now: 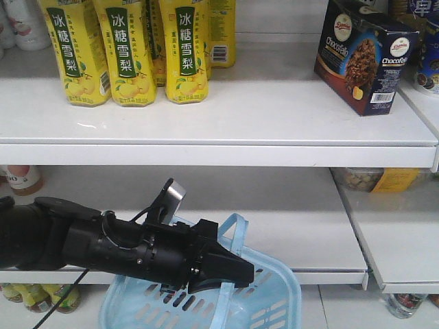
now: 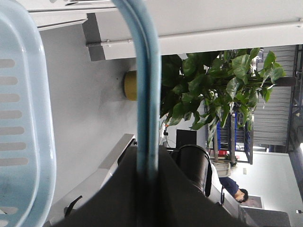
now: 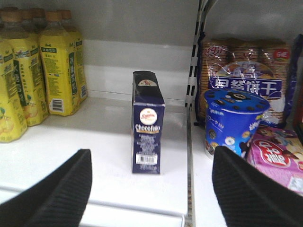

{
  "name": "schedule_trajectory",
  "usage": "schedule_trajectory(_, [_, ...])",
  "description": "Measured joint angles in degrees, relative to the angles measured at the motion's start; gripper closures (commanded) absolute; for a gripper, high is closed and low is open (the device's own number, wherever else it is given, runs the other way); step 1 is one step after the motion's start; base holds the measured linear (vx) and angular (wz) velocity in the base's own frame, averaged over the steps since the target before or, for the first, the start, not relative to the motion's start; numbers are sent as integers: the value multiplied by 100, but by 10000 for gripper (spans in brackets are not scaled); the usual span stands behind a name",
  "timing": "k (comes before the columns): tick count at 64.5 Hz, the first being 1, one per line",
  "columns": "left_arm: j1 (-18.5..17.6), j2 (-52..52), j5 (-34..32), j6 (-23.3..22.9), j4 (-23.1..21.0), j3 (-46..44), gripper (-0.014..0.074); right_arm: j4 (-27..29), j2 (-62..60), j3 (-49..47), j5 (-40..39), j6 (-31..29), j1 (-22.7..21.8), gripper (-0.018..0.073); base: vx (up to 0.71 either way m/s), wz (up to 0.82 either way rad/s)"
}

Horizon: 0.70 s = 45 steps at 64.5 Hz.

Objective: Left arm holds basket, right arm returns cookies
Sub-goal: 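Withdraw the open right gripper from the shelf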

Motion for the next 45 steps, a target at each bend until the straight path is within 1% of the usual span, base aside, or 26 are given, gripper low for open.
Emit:
schedule_trajectory(18, [0,0,0,0,0,0,603,-5,-1934,1952,-6,-84,0,45,0,0])
schedule_trajectory(29, [0,0,-4,0,0,0,603,0,-3247,2864,-6,-90,0,55,0,0])
schedule_trajectory(35, [0,0,-10,0,5,0,603,0,-3486,3296,-21,-90,0,55,0,0])
schedule_trajectory(45, [0,0,-10,0,5,6,603,17,-3412,3917,32,-90,0,55,0,0])
